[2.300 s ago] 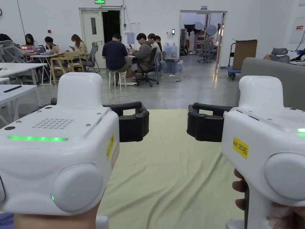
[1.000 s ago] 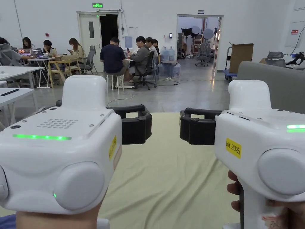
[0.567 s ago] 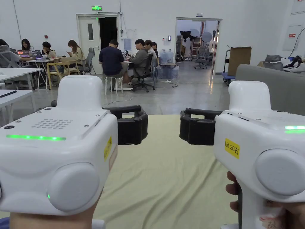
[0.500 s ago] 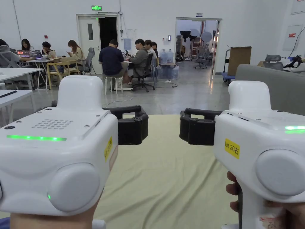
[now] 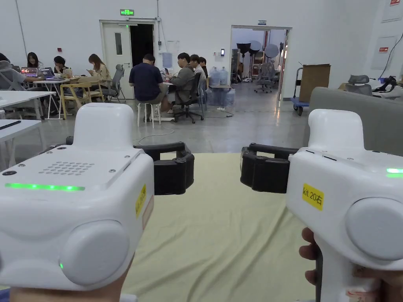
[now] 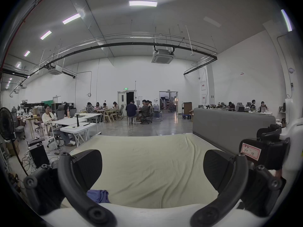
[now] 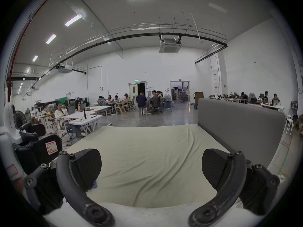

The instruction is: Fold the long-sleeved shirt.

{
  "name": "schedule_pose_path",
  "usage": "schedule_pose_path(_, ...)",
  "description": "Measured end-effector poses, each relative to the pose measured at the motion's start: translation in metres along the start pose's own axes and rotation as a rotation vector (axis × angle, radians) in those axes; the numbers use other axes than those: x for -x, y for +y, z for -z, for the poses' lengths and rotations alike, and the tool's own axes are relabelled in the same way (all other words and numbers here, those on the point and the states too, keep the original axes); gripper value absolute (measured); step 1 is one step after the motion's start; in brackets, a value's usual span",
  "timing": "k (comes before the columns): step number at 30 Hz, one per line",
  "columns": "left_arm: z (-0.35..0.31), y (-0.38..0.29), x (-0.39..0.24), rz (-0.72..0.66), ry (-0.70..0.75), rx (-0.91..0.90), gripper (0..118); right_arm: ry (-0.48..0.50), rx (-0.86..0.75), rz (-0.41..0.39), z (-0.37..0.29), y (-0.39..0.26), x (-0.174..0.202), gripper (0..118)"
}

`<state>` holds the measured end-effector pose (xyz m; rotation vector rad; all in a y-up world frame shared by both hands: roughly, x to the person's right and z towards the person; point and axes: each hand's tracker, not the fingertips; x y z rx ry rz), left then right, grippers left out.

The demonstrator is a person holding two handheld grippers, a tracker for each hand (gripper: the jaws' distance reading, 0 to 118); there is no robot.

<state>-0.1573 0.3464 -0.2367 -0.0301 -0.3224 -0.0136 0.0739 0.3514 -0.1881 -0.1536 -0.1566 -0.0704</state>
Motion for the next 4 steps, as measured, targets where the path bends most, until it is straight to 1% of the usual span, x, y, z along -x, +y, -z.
schedule_pose_path(4, 0.0011, -0.0012, -0.0004, -0.001, -0.004, 0.007, 118, -0.001, 0.012, 0.006, 0.0029, -0.0021, -0.0021, 118)
